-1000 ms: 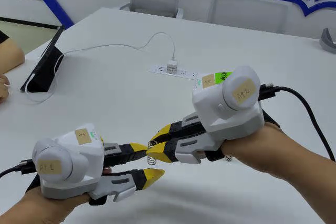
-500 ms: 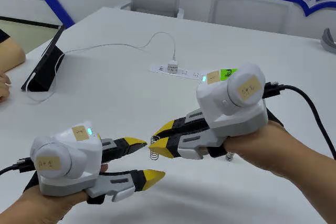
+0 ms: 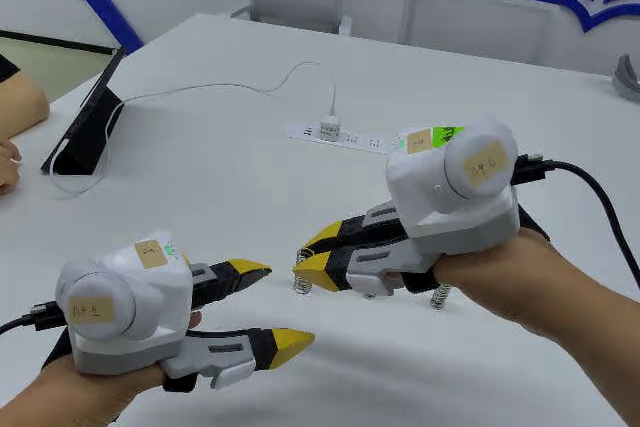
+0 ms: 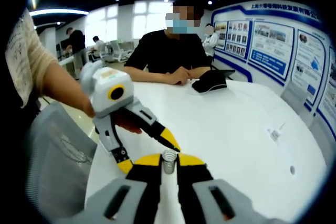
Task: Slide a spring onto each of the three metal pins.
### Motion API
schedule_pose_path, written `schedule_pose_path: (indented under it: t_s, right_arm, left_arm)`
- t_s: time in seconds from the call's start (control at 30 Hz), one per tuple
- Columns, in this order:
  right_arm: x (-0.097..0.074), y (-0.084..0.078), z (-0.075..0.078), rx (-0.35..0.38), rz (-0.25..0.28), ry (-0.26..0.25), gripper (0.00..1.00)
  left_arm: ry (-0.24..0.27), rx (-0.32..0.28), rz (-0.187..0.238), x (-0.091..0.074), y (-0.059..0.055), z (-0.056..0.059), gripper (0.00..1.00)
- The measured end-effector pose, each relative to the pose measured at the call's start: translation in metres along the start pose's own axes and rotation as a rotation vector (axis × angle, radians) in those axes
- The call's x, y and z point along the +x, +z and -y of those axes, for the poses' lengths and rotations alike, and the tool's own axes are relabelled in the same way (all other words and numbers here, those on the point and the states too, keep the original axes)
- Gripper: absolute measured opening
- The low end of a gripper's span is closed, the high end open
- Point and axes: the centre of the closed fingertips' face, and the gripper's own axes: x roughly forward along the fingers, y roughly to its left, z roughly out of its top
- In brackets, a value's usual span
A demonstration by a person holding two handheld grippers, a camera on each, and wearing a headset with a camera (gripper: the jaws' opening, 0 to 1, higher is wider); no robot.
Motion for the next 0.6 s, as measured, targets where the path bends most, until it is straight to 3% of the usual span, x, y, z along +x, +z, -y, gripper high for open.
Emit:
schedule_pose_path:
  t_s: [0.6]
  right_arm:
    - [-0.005,0.009,0.038,0.046,0.051,-0.127,0.12]
  left_arm:
    - [0.015,-0.015,0.001,-0.002,-0.003,-0.006,0.57]
